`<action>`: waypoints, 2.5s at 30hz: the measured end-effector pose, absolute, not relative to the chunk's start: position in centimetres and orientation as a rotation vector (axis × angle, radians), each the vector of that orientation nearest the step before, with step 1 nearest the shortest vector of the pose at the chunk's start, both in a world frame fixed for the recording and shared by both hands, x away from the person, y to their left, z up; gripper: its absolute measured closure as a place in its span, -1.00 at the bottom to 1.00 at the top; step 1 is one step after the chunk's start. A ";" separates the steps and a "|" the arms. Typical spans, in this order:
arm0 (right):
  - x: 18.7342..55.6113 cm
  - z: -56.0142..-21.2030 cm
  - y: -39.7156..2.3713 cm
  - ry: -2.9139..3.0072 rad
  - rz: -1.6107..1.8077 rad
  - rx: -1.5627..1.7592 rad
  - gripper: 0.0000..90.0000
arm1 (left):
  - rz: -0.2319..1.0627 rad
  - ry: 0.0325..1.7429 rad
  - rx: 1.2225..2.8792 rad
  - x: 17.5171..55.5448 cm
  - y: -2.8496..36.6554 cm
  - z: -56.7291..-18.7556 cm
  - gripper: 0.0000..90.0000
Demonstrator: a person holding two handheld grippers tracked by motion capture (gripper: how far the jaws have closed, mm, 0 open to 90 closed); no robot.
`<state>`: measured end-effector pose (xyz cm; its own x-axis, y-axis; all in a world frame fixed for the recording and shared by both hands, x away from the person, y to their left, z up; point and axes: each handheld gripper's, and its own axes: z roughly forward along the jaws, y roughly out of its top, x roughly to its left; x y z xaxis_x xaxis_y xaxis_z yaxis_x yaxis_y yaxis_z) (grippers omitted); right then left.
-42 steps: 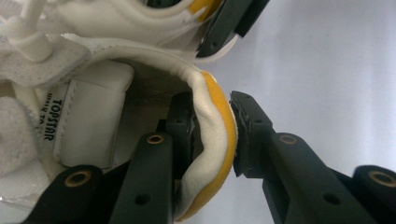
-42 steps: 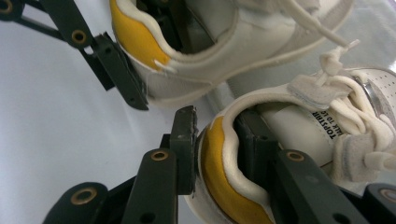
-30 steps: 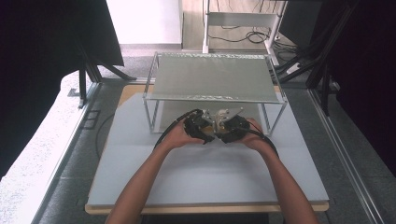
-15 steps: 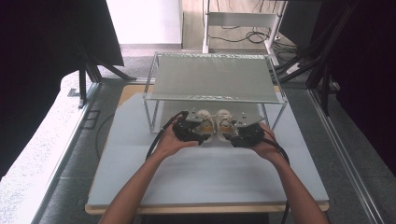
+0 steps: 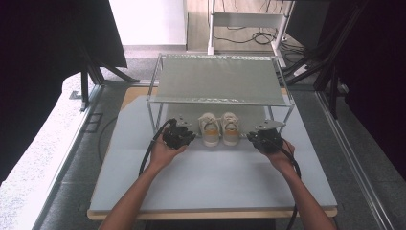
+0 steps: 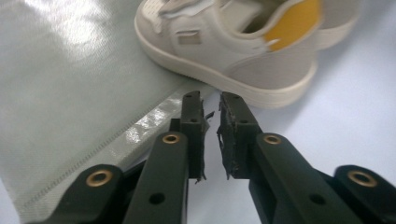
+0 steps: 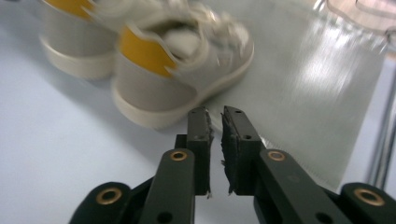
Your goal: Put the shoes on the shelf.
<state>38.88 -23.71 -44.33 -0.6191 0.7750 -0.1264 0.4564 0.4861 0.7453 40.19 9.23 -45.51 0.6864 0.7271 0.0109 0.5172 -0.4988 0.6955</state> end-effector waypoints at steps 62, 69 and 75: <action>37.0 -46.5 -20.7 2.382 1.042 0.839 0.84 | 0.227 0.946 2.249 41.8 6.7 -46.2 0.67; 38.3 -46.6 -19.5 2.355 1.068 0.858 0.85 | 0.236 0.903 2.230 40.8 6.1 -45.3 0.65; 39.6 -46.6 -19.2 2.310 1.095 0.904 0.90 | 0.260 0.883 2.246 41.1 5.8 -45.4 0.62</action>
<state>39.57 -19.17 -46.64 -0.6966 0.7107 -0.0984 0.3739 0.4767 0.7956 41.06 5.76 -45.35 0.7473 0.6614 -0.0642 0.5209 -0.5231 0.6746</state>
